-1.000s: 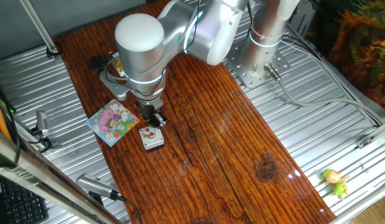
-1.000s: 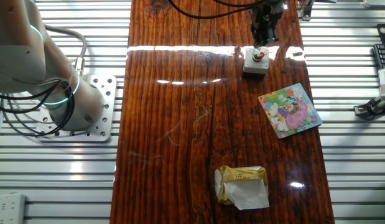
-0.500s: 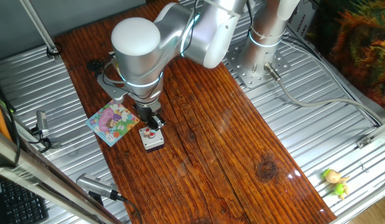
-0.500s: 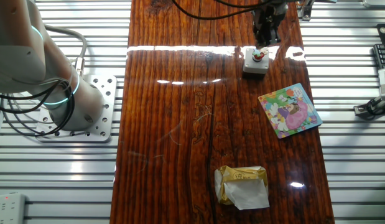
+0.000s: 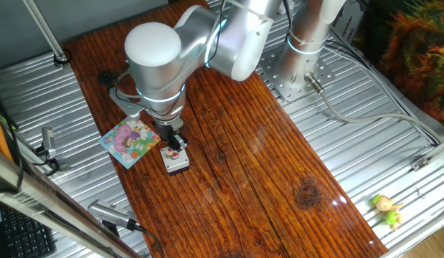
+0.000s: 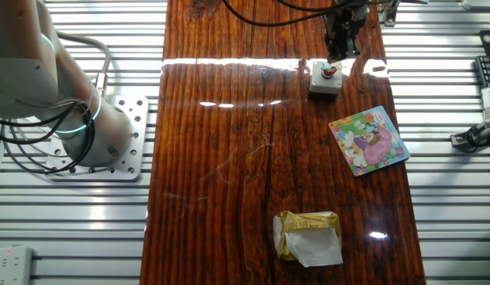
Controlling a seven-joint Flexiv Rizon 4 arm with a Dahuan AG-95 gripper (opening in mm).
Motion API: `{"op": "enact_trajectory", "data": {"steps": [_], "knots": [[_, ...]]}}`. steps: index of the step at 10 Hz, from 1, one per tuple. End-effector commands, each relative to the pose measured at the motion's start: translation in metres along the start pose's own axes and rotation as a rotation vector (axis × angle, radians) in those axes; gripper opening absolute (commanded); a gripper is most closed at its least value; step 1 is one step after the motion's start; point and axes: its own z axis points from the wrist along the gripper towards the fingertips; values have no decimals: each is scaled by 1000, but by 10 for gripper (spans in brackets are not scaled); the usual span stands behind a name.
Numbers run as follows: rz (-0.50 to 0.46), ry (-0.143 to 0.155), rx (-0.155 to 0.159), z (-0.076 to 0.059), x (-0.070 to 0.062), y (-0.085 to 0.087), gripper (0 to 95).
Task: Assemble one piece of a puzzle
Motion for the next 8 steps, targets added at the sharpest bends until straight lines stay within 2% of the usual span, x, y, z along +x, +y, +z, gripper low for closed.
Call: {"op": "enact_trajectory", "data": {"steps": [1,8], "knots": [[0,3,0,1,-1,0,0],[3,0,2,3,-6,1,0]]}}
